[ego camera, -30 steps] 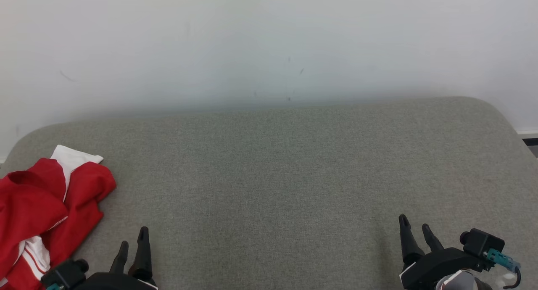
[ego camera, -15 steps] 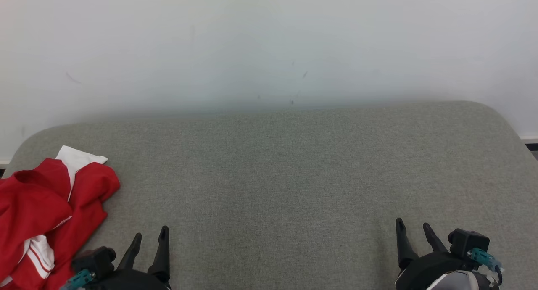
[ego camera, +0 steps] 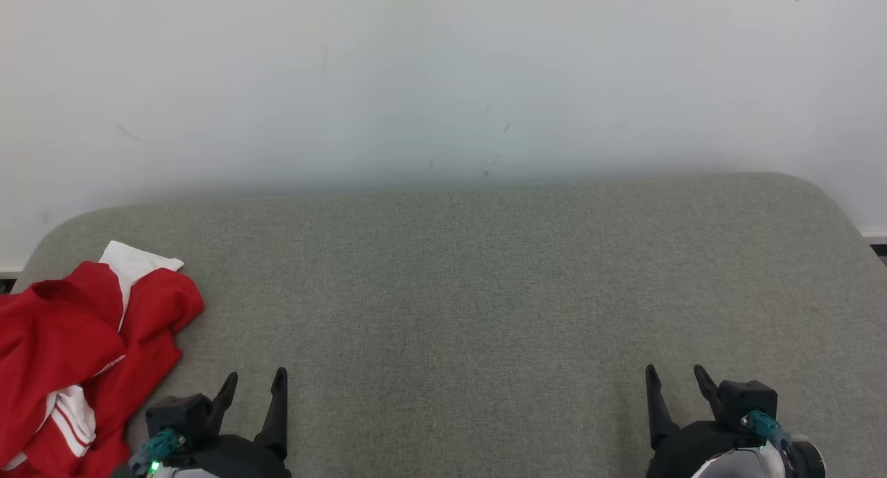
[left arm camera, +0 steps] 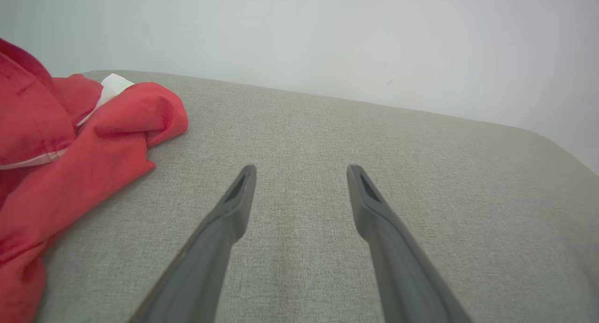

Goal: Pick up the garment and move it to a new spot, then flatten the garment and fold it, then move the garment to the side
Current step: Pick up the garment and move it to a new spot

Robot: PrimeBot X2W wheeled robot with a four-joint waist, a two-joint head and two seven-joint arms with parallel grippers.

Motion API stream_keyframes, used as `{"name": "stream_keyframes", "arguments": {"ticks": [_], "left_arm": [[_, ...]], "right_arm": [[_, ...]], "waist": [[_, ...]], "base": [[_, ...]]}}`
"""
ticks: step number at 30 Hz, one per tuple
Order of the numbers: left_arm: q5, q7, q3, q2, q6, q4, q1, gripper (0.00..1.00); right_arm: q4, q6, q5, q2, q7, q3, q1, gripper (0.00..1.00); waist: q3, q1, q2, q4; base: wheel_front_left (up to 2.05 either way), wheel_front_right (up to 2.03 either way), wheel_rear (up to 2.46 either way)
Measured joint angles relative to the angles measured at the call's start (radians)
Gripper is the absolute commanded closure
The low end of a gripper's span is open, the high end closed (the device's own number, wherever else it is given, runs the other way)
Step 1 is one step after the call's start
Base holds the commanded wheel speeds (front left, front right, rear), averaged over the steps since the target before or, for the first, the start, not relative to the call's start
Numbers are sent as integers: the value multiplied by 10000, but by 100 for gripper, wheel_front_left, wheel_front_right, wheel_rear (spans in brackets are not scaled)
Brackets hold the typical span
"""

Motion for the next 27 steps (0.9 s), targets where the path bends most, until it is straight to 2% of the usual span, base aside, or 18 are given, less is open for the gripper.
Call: {"name": "stream_keyframes", "arguments": {"ticks": [17,27], "left_arm": [[270,186,-38,54,82,-40,-9,0],[297,357,-113,-117,82,-69,-205,0]], "right_arm": [[25,-6,-353,46,-75,-140,-27,0],[-134,-6,-397,58,-86,-234,-12,0]], "waist": [[21,0,0,125],[53,0,0,770]], "base": [[0,0,0],[0,0,0]]}}
